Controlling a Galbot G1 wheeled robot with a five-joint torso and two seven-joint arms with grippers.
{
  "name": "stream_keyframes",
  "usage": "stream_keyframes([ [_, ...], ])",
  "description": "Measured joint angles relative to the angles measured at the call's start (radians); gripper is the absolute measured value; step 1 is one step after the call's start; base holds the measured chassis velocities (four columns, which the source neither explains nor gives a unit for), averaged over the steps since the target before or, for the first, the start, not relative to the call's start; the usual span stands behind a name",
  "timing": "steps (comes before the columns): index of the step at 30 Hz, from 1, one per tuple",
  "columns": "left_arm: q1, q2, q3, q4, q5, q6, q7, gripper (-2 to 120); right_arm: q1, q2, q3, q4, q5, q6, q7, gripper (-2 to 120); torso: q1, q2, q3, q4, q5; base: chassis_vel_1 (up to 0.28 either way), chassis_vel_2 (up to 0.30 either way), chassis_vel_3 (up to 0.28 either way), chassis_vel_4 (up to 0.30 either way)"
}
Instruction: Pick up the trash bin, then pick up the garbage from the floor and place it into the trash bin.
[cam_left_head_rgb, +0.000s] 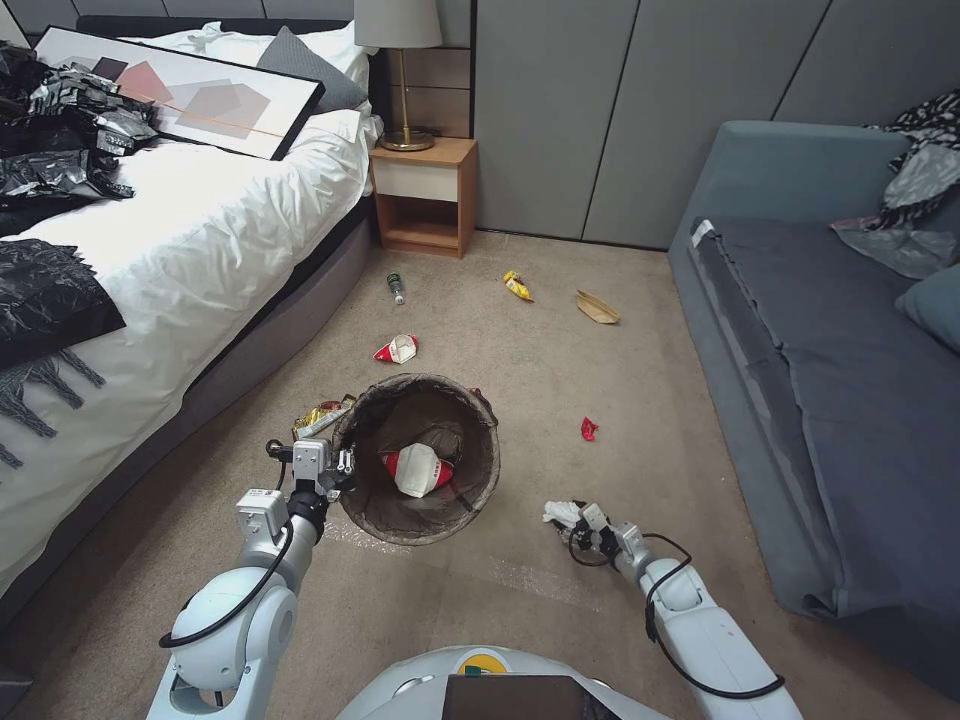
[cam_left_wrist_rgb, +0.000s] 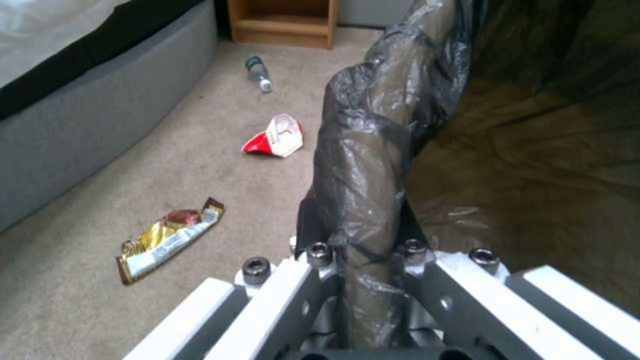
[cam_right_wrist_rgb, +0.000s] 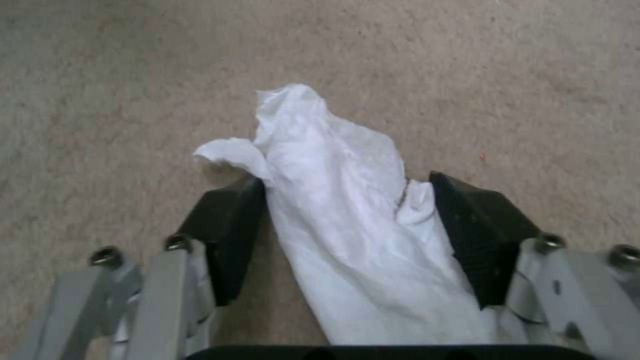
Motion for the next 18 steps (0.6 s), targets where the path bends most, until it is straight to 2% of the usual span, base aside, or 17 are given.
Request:
stream_keyframes([
  [7, 0.000, 0.004, -0.005, 0.000, -0.001, 0.000, 0.000, 0, 0.000, 0.006, 0.002, -0.014, -0.005, 0.010, 0.000, 45, 0.000, 0.000, 0.000, 0.0004, 0.0005, 0.000, 0.000, 0.000, 0.000],
  [10, 0.000, 0.005, -0.004, -0.002, -0.002, -0.001, 0.000, 0, -0.004, 0.006, 0.007, -0.015, -0.006, 0.012, -0.001, 35, 0.000, 0.000, 0.000, 0.0007, 0.0010, 0.000, 0.000, 0.000, 0.000],
  [16, -0.001, 0.005, -0.003, -0.003, -0.003, -0.001, 0.000, 0, -0.008, 0.005, 0.012, -0.013, -0.006, 0.012, -0.001, 26, 0.000, 0.000, 0.000, 0.0009, 0.0015, 0.000, 0.000, 0.000, 0.000],
  [18, -0.002, 0.006, -0.003, -0.004, -0.004, 0.000, 0.000, 0, -0.010, 0.003, 0.016, -0.011, -0.005, 0.012, -0.001, 18, 0.000, 0.000, 0.000, 0.0008, 0.0016, 0.000, 0.000, 0.000, 0.000],
])
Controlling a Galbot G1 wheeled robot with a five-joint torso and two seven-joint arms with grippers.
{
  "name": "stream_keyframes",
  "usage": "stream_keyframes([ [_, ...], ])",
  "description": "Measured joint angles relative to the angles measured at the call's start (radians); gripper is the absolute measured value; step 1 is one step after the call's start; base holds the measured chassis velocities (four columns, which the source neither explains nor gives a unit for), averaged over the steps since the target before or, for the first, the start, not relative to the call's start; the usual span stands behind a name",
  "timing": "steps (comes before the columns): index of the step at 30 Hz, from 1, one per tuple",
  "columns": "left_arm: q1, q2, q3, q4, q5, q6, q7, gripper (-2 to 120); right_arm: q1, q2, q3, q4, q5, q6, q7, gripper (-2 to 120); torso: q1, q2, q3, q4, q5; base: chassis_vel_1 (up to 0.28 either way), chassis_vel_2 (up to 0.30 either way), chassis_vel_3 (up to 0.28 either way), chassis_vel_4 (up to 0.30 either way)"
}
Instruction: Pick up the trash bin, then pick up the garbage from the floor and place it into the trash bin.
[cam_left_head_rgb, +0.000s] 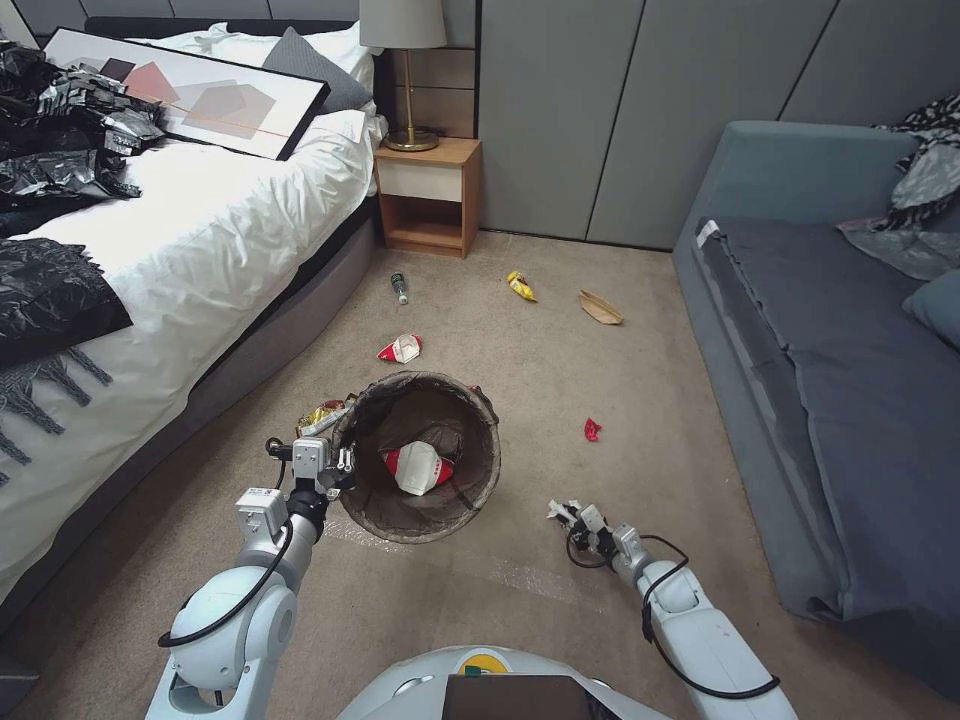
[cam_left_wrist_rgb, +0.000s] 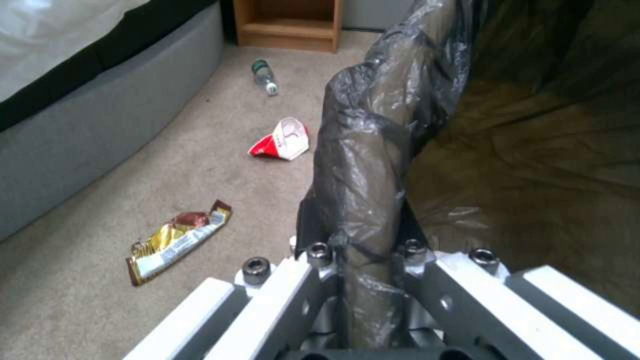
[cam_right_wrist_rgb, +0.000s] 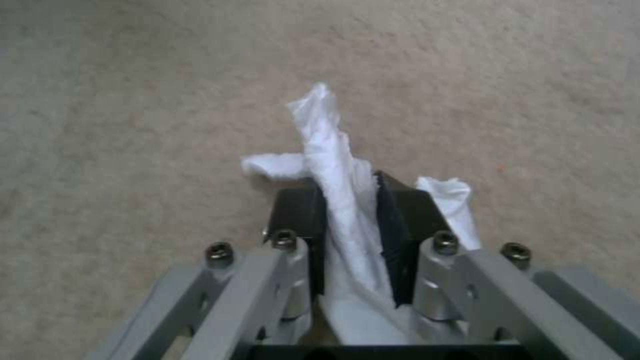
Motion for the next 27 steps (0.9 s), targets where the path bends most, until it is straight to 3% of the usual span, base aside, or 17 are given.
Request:
stream_keyframes([
  [4, 0.000, 0.000, 0.000, 0.000, 0.000, 0.000, 0.000, 0, 0.000, -0.002, 0.004, 0.000, 0.000, 0.000, 0.001, 14, 0.000, 0.000, 0.000, -0.0001, 0.0000, 0.000, 0.000, 0.000, 0.000],
  [6, 0.000, 0.000, 0.000, -0.001, -0.001, 0.000, 0.000, 0, -0.001, -0.004, 0.008, -0.001, 0.000, 0.000, 0.004, 2, 0.000, 0.000, 0.000, -0.0003, -0.0010, 0.000, 0.000, 0.000, 0.000],
  [8, 0.000, 0.000, 0.000, -0.002, -0.001, 0.000, 0.000, 0, -0.001, -0.004, 0.008, -0.001, 0.001, 0.000, 0.004, 0, 0.000, 0.000, 0.000, -0.0005, -0.0005, 0.000, 0.000, 0.000, 0.000],
  [10, 0.000, 0.000, -0.001, -0.003, -0.002, 0.001, 0.000, 0, -0.001, -0.005, 0.011, -0.001, 0.001, 0.001, 0.006, 0, 0.000, 0.000, 0.000, -0.0005, -0.0019, 0.000, 0.000, 0.000, 0.000],
  [27, -0.004, 0.000, -0.001, -0.002, -0.002, 0.003, 0.000, 0, -0.001, -0.007, 0.020, 0.006, 0.014, 0.013, 0.023, 0, 0.000, 0.000, 0.000, -0.0010, -0.0012, 0.000, 0.000, 0.000, 0.000],
])
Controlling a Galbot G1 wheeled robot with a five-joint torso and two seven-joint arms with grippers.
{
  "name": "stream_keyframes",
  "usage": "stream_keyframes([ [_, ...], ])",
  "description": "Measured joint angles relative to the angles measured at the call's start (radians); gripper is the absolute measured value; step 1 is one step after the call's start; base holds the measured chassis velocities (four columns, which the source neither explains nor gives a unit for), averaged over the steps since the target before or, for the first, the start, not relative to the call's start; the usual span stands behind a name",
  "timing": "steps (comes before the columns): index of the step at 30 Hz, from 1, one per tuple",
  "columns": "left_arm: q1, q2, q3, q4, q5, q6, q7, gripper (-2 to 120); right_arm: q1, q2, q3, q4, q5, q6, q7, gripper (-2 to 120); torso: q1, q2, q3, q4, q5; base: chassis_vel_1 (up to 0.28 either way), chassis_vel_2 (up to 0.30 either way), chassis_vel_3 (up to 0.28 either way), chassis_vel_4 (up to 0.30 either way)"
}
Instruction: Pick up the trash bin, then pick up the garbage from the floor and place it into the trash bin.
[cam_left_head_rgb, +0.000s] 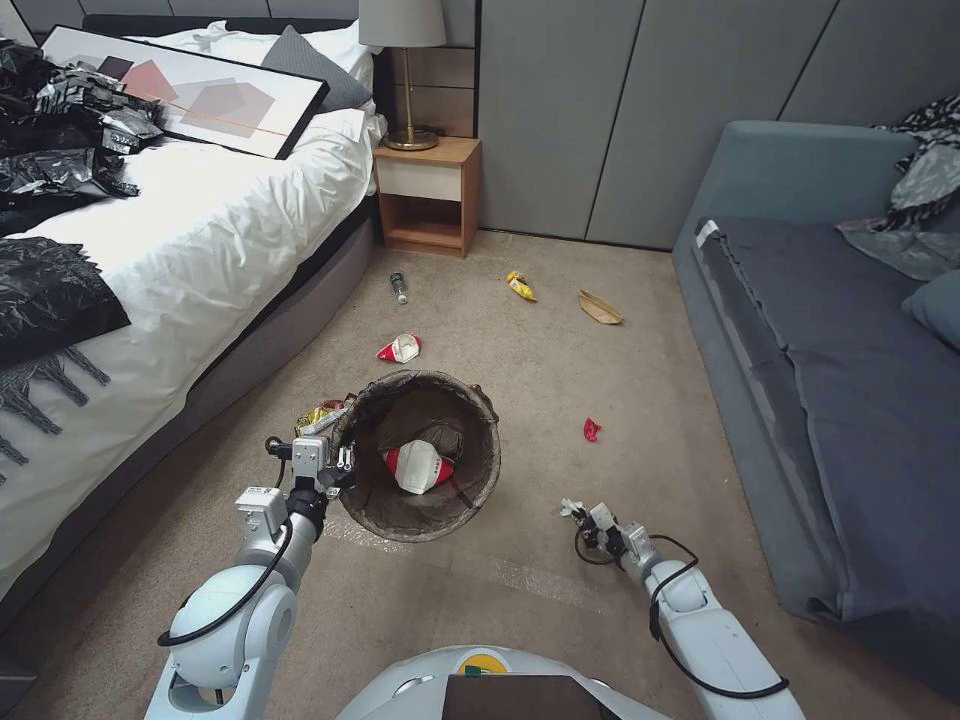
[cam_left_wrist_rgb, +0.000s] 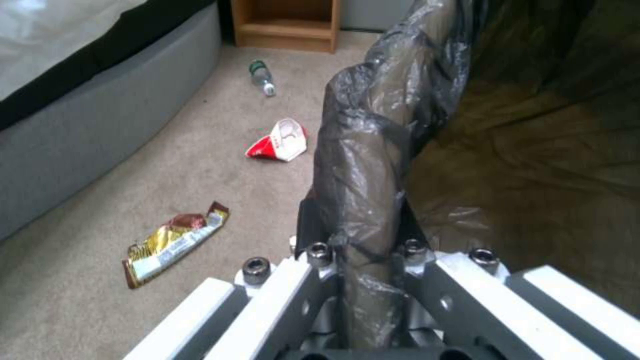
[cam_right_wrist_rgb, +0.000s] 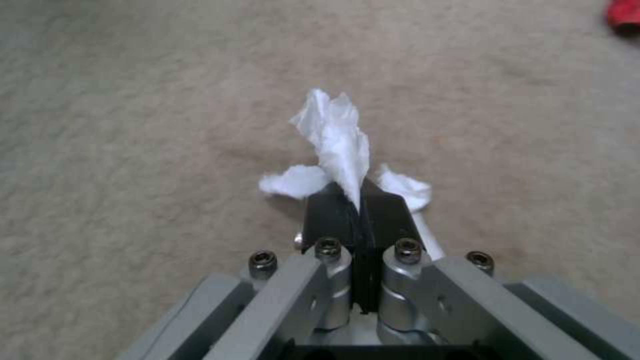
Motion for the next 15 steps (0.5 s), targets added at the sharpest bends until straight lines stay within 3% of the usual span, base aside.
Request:
stream_keyframes([
  [3, -0.001, 0.000, 0.000, 0.000, 0.000, 0.000, 0.000, 0, -0.005, -0.001, 0.002, 0.012, 0.008, 0.004, 0.010, 0, 0.000, 0.000, 0.000, 0.0001, 0.0008, 0.000, 0.000, 0.000, 0.000],
  [4, -0.001, 0.000, 0.000, 0.002, 0.000, 0.000, 0.000, 0, -0.011, -0.004, 0.005, 0.032, 0.020, 0.008, 0.025, 0, 0.000, 0.000, 0.000, 0.0001, -0.0011, 0.000, 0.000, 0.000, 0.000],
  [6, -0.001, 0.001, 0.001, 0.004, 0.000, 0.000, 0.000, 0, -0.018, -0.005, 0.005, 0.053, 0.032, 0.012, 0.037, 0, 0.000, 0.000, 0.000, -0.0006, -0.0014, 0.000, 0.000, 0.000, 0.000],
  [7, -0.001, 0.001, 0.001, 0.007, 0.000, 0.000, 0.000, 0, -0.028, -0.006, 0.004, 0.085, 0.046, 0.014, 0.052, 0, 0.000, 0.000, 0.000, -0.0003, 0.0004, 0.000, 0.000, 0.000, 0.000],
  [15, -0.001, 0.003, 0.004, 0.011, -0.002, 0.000, 0.000, 0, -0.115, -0.019, 0.003, 0.357, 0.128, 0.016, 0.146, 0, 0.000, 0.000, 0.000, 0.0001, 0.0000, 0.000, 0.000, 0.000, 0.000],
])
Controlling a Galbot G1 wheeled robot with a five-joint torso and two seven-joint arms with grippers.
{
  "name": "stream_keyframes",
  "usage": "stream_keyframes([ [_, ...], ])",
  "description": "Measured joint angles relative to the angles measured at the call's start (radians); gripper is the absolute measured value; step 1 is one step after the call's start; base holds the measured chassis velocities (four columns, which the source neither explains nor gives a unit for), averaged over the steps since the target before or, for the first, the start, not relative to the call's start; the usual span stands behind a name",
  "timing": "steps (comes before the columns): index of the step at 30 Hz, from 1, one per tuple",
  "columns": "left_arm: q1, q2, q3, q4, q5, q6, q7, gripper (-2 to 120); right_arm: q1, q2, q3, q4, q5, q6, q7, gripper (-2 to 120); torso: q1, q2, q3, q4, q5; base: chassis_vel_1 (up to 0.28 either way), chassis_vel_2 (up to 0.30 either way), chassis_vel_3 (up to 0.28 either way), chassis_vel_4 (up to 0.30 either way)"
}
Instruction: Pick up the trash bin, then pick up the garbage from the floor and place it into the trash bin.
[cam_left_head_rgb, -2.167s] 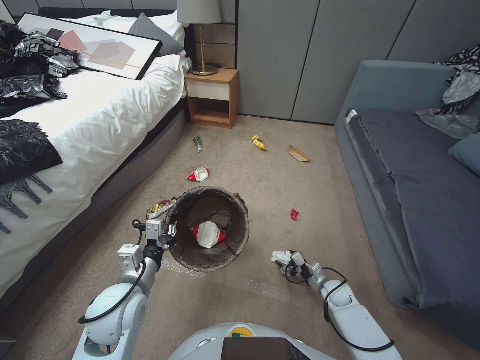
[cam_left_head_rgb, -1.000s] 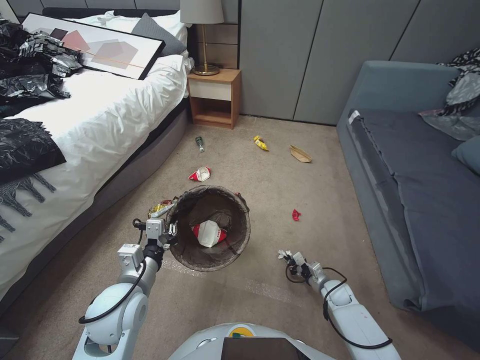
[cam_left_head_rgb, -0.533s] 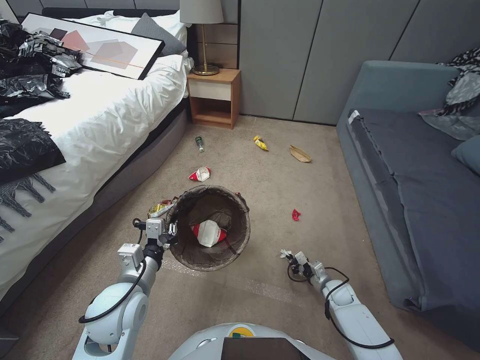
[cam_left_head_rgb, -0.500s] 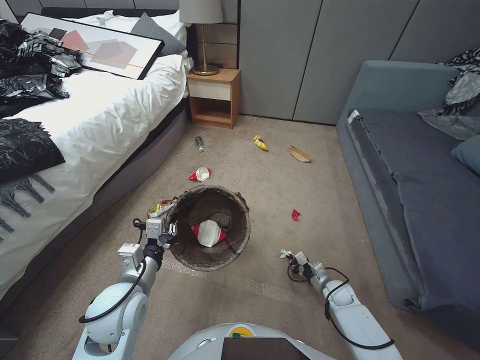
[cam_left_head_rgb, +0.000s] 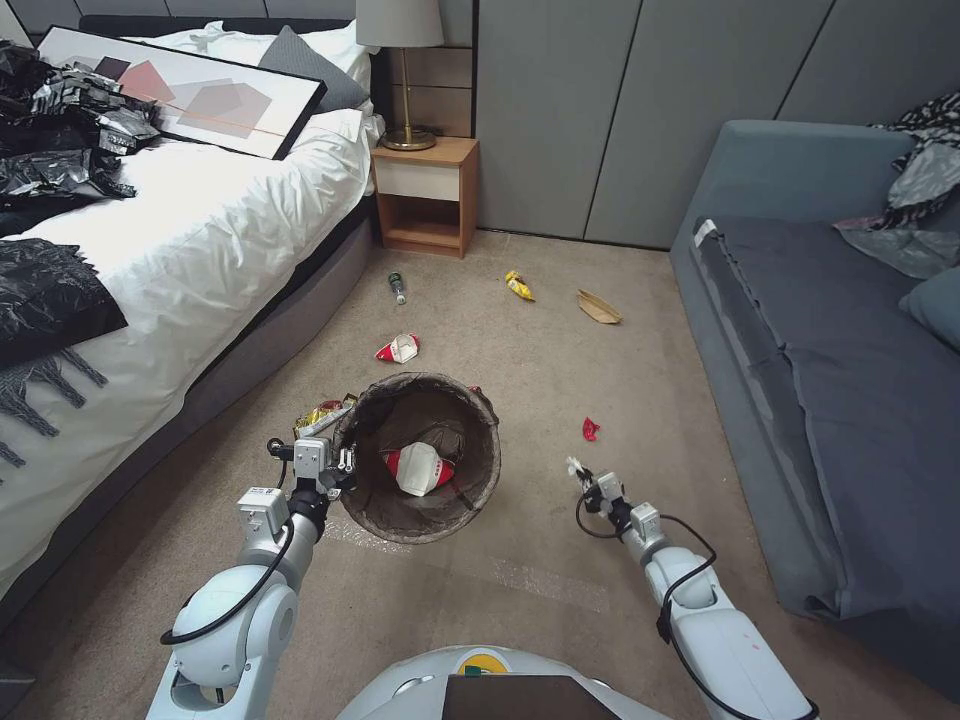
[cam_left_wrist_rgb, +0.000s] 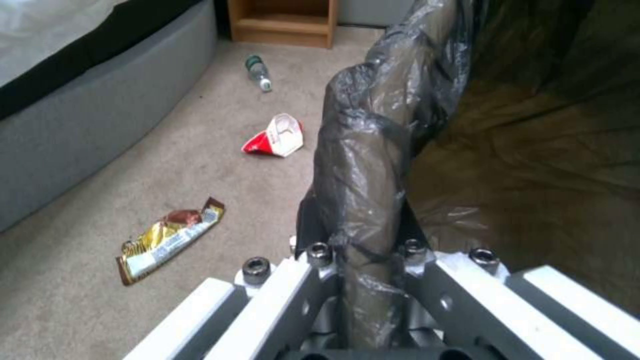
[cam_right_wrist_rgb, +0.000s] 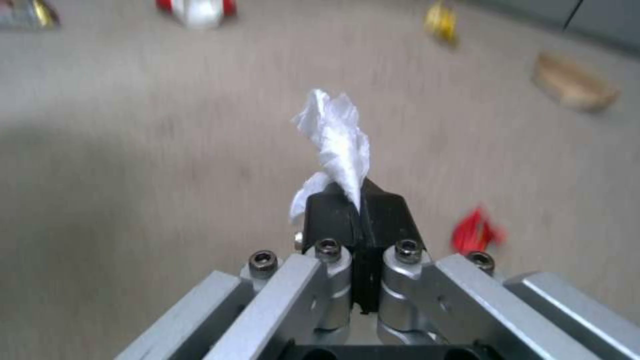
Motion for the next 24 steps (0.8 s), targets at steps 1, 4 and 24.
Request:
stream_keyframes([
  [1, 0.000, 0.001, 0.001, 0.001, 0.000, 0.000, 0.000, 0, -0.017, -0.003, 0.003, 0.046, 0.012, 0.000, 0.010, 0, 0.000, 0.000, 0.000, 0.0001, 0.0001, 0.000, 0.000, 0.000, 0.000],
  [4, 0.000, 0.002, 0.005, 0.004, 0.000, 0.000, 0.000, 0, -0.065, -0.010, 0.009, 0.181, 0.038, 0.000, 0.035, 0, 0.000, 0.000, 0.000, 0.0000, 0.0001, 0.000, 0.000, 0.000, 0.000],
  [24, 0.000, 0.006, 0.073, 0.006, -0.025, 0.049, -0.004, 0, -0.103, -0.090, -0.157, 0.795, 0.155, -0.012, 0.055, 0, 0.000, 0.000, 0.000, 0.0003, -0.0001, 0.000, 0.000, 0.000, 0.000],
])
